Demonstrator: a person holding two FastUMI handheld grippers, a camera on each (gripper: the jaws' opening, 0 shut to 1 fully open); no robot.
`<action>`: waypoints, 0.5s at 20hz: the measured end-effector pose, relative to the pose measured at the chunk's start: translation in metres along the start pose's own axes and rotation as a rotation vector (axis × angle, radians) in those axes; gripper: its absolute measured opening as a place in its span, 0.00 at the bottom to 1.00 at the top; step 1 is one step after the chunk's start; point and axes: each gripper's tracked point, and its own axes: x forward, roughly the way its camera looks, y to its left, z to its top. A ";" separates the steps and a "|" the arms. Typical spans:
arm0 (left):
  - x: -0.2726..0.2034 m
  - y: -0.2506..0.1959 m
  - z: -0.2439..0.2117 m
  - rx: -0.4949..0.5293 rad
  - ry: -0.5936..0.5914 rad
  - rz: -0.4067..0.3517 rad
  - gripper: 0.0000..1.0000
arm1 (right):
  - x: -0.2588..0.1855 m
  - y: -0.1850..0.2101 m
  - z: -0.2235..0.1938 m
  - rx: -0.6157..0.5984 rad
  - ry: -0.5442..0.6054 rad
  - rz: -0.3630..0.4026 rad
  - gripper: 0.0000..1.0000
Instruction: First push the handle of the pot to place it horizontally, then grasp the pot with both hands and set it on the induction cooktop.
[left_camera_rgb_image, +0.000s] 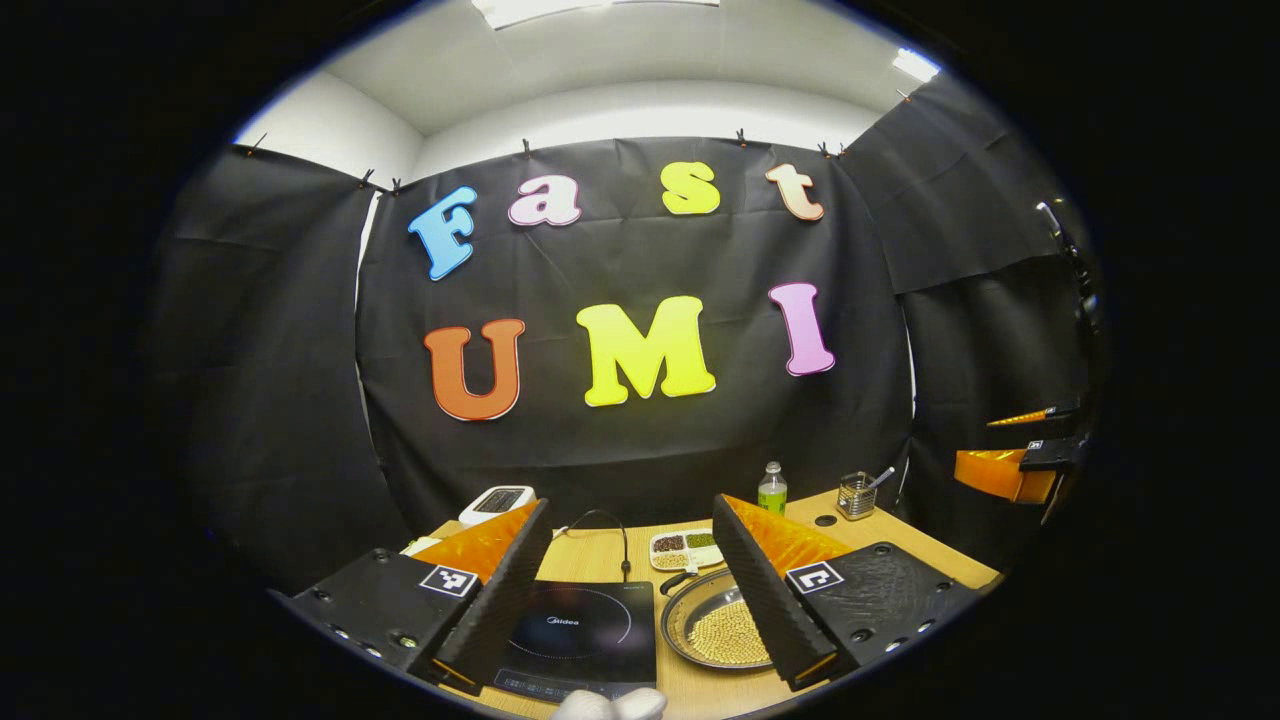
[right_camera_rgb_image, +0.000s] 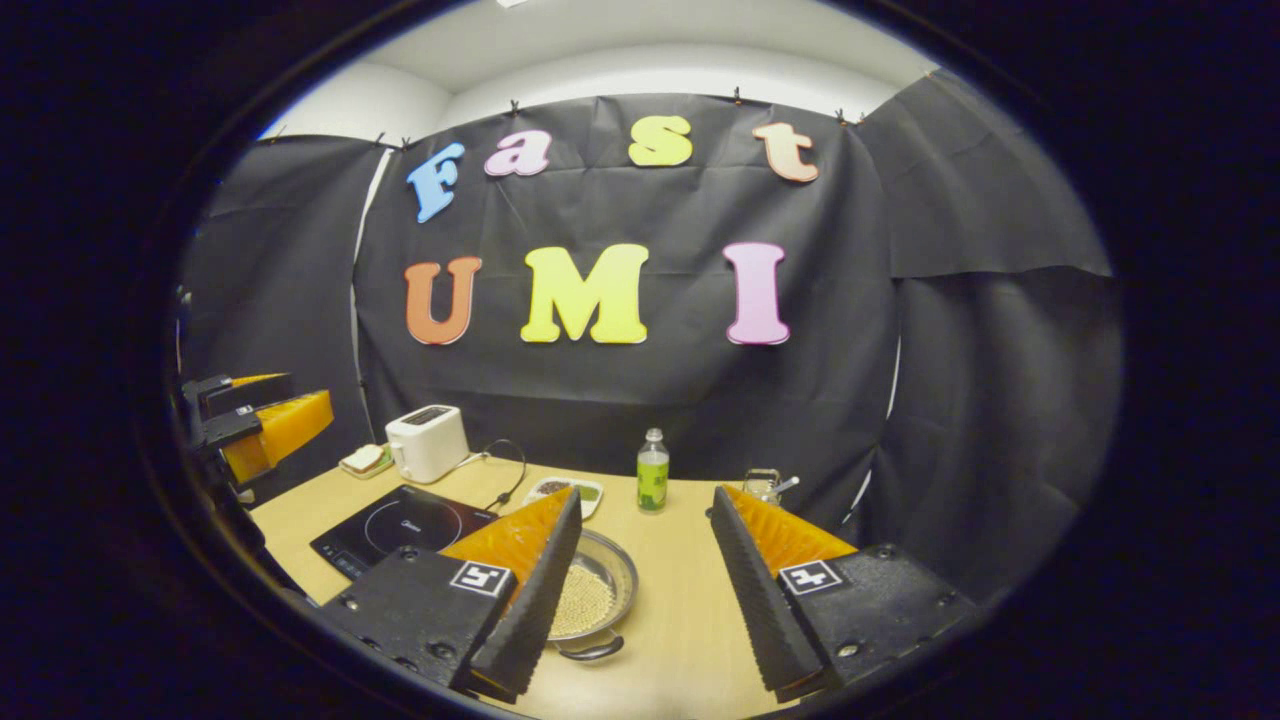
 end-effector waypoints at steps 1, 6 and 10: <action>0.000 0.000 0.000 0.001 0.002 0.001 0.96 | 0.001 0.002 -0.001 0.003 0.008 0.010 0.71; 0.000 -0.001 0.000 0.004 0.000 0.003 0.96 | 0.004 0.019 -0.019 0.006 0.076 0.088 0.15; -0.003 -0.004 -0.003 0.004 0.004 0.004 0.96 | 0.007 0.043 -0.062 -0.011 0.202 0.181 0.04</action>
